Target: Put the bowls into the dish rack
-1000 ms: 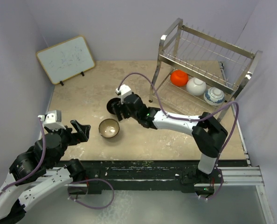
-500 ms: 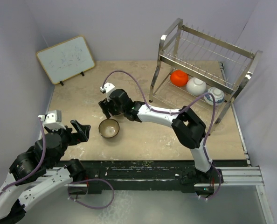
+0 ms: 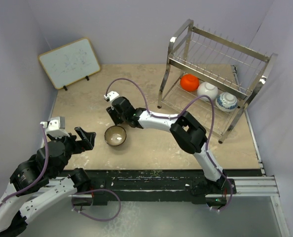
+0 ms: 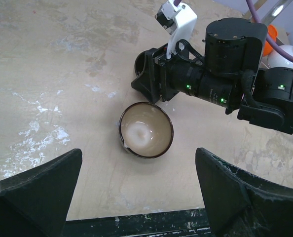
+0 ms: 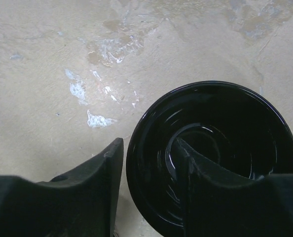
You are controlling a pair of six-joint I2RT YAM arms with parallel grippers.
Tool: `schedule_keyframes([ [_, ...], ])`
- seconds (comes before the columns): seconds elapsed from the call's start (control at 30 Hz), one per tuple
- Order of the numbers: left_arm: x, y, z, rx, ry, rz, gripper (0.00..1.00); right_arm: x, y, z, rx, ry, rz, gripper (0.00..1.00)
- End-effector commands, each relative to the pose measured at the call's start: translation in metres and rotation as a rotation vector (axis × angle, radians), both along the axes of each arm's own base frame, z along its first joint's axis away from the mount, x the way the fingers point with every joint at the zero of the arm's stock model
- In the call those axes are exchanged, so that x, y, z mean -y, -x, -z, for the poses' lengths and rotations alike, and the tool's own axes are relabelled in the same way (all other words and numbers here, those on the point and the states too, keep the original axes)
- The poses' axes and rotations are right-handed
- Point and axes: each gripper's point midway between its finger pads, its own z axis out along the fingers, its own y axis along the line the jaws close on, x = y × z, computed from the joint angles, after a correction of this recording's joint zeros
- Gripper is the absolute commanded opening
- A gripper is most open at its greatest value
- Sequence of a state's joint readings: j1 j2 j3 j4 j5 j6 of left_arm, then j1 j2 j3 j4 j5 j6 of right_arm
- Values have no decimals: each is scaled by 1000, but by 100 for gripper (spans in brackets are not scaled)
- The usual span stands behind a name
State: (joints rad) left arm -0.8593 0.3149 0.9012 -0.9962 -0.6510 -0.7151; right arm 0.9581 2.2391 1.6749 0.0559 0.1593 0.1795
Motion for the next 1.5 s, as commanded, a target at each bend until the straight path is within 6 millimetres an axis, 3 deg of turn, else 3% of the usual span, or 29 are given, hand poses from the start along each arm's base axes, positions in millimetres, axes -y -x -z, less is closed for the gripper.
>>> schedule_keyframes([
  [0.0,1,-2,-7,20,16,1,99,-3,-14,-28,42,-48,64,43],
  [0.27,1,-1,-8,22,16,3,99,8,-9,-32,14,-78,76,10],
  [0.37,1,-1,-8,23,20,4,99,16,-2,-53,26,-164,77,0],
  [0.67,1,-1,-7,19,16,2,99,37,46,-131,-26,-473,-54,0],
  [0.87,1,-1,-8,21,20,3,99,60,83,-162,-118,-669,-156,0],
  [1.0,2,-1,-8,20,18,5,99,86,104,-169,-187,-762,-182,0],
  [1.17,2,-1,-7,19,17,5,99,116,112,-175,-262,-850,-193,0],
  [1.47,3,-2,-6,11,12,4,99,166,92,-187,-343,-987,-181,0],
])
